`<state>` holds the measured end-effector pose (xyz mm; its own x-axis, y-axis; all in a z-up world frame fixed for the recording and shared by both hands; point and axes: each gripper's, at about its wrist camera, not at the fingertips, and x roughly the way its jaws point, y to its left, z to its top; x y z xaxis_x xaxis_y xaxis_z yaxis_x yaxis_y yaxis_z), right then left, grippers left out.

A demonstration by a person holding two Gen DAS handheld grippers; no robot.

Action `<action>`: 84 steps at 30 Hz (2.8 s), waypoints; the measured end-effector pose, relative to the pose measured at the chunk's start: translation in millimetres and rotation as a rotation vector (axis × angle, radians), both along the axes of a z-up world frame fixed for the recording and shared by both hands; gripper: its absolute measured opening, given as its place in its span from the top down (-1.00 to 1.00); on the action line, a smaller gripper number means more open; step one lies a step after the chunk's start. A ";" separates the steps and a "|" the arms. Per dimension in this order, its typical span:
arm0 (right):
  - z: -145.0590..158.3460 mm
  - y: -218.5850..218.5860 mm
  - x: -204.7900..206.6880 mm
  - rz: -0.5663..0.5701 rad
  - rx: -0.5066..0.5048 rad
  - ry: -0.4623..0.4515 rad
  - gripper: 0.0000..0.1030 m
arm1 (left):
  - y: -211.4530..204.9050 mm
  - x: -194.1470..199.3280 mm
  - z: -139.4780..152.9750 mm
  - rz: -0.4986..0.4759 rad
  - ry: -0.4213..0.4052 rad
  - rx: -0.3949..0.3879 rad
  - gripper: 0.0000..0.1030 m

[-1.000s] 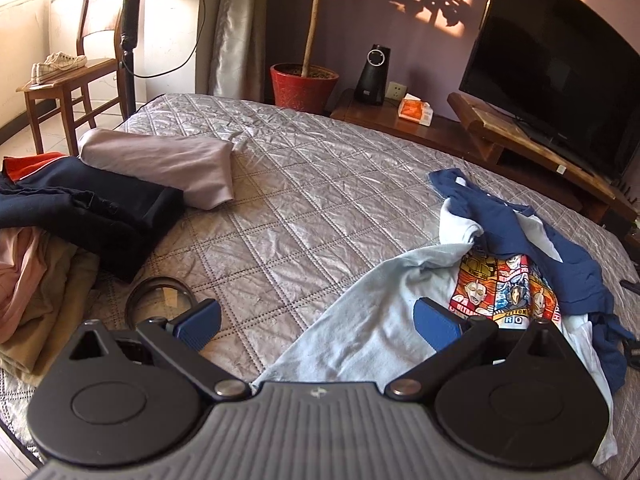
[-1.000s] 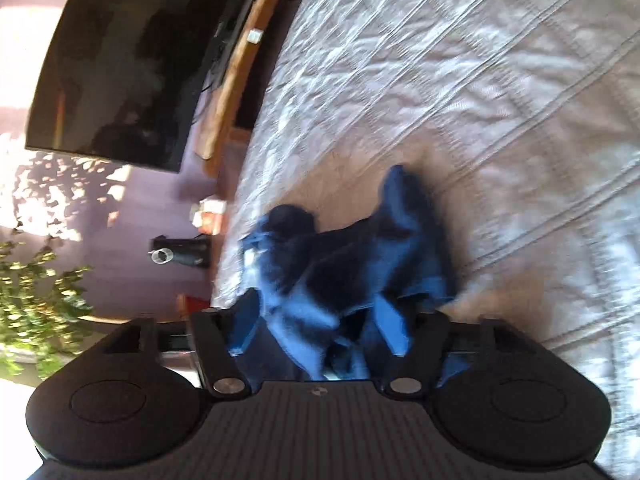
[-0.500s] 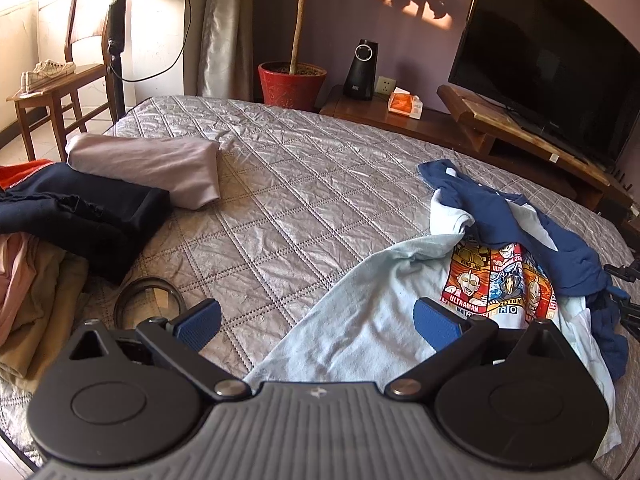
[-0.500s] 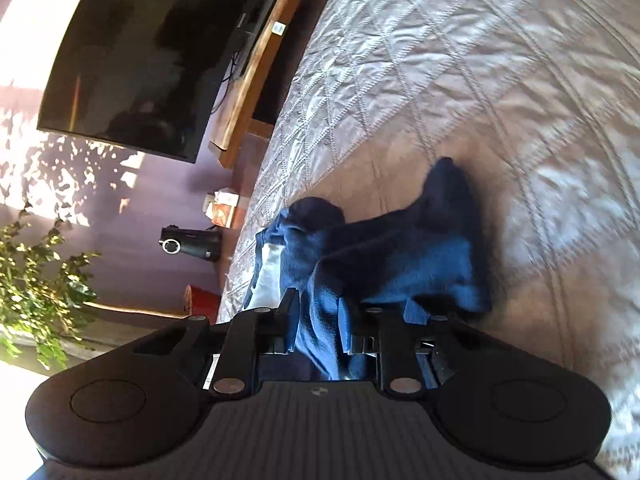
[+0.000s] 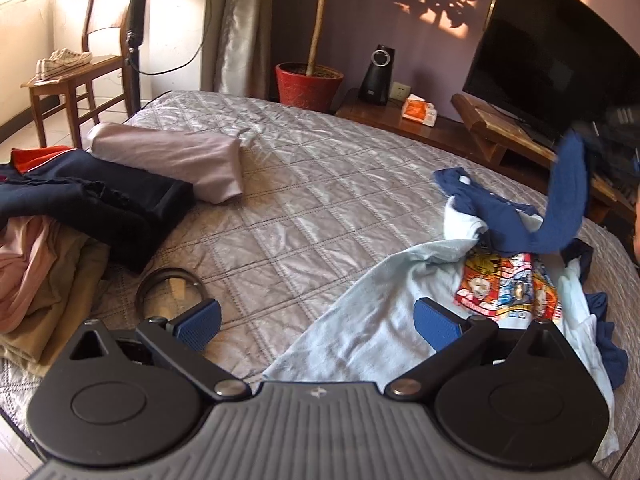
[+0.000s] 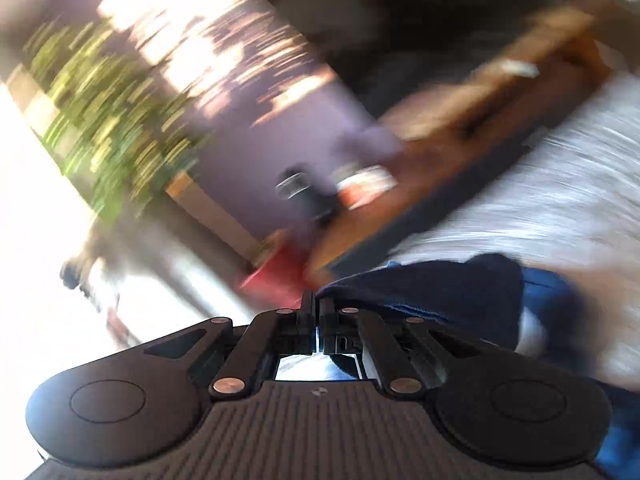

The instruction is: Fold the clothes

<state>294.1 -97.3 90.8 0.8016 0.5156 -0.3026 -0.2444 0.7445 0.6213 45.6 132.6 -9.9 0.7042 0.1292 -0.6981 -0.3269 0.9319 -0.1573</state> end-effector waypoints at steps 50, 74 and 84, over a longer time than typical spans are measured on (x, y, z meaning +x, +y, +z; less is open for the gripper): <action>-98.7 -145.6 -158.5 -0.109 -0.549 0.368 -0.38 | -35.7 4.1 -0.2 -0.060 0.029 0.055 -0.99; -22.0 -232.0 -161.4 -0.271 -0.666 0.185 0.44 | -80.9 45.3 -1.6 -0.082 0.026 0.036 -0.99; -141.8 -124.1 -239.0 0.154 -0.467 0.446 0.13 | -86.1 52.9 -3.7 -0.116 0.047 0.082 -0.99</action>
